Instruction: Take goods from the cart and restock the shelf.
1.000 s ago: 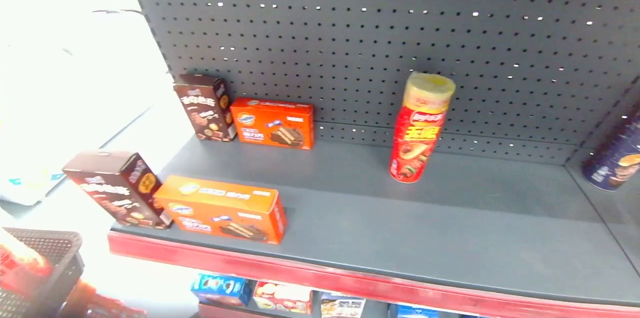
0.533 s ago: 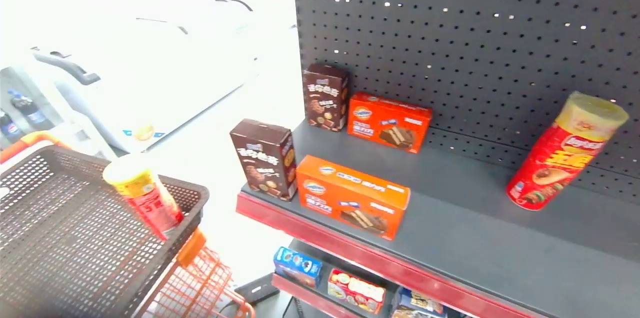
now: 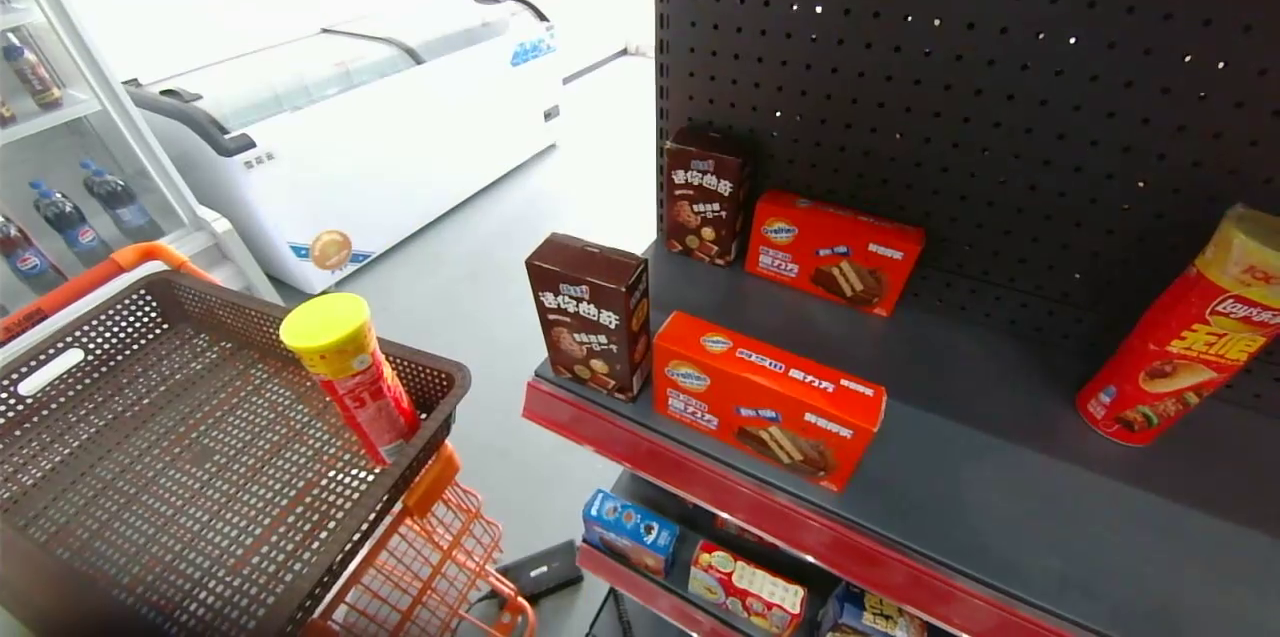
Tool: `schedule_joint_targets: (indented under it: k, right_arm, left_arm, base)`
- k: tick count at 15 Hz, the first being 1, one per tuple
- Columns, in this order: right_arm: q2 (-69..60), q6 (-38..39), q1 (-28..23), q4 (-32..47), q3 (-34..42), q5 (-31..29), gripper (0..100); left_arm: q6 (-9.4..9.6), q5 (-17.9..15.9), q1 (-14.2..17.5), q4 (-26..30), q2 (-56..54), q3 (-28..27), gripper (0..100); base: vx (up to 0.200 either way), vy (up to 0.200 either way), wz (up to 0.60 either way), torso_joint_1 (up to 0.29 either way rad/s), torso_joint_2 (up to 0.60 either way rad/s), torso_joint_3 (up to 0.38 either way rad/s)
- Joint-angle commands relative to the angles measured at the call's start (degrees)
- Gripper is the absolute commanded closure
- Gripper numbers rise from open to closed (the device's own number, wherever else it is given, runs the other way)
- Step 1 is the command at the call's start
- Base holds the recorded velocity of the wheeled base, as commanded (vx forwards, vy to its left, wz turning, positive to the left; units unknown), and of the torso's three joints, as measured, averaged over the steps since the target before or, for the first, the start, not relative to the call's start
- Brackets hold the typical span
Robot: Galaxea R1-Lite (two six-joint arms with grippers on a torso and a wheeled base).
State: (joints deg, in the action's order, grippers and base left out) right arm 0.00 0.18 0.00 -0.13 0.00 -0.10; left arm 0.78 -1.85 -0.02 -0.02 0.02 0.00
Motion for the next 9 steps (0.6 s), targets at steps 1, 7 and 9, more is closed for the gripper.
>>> schedule_joint_targets:
  k: [1, 7, 9]
  right_arm:
    - [0.0, 0.0, 0.0, 0.0, 0.0, 0.0, 0]
    - [0.0, 0.0, 0.0, 0.0, 0.0, 0.0, 0]
    - [0.0, 0.0, 0.0, 0.0, 0.0, 0.0, 0]
  left_arm:
    - [0.01, 0.0, -0.1, 0.0, 0.0, 0.0, 0]
    - [1.24, 0.6, -0.1, 5.9, 20.1, -17.8, 0]
    - [1.42, 0.8, 0.4, 2.7, 30.9, -19.1, 0]
  base:
    - [0.000, 0.000, 0.00, 0.000, 0.00, 0.000]
    - [0.000, 0.000, 0.00, 0.000, 0.00, 0.000]
    - [0.000, 0.000, 0.00, 0.000, 0.00, 0.000]
